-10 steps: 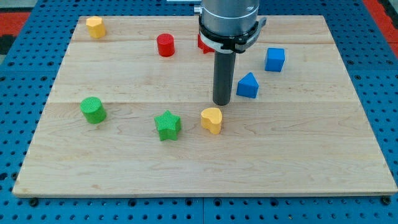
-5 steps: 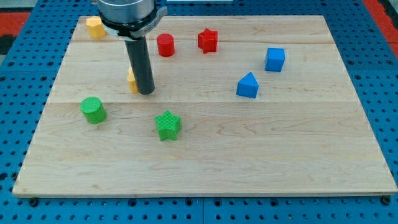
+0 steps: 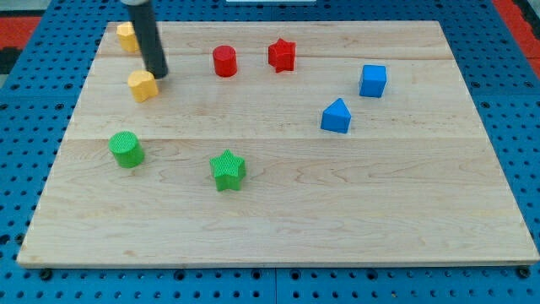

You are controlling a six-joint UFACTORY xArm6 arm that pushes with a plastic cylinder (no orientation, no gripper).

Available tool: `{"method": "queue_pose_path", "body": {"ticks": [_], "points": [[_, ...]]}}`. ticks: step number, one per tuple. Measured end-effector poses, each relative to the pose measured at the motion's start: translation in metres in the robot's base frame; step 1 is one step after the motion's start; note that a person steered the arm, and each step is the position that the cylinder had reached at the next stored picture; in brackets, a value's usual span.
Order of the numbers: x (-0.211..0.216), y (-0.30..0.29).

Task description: Slide the yellow heart closer to the yellow hexagon

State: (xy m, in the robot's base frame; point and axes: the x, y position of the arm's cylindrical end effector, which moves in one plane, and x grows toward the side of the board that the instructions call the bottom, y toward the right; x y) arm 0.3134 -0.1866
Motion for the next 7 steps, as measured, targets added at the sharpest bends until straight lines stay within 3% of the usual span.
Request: {"method": "queue_pose_path", "body": {"ticks": [1,2,3,5,6,7], "points": [[0.046,0.048],[0.057,0.017],[0.041,-0.044],[-0.022,-0.064],[0.014,-0.107],[0.001,-0.118]]}}
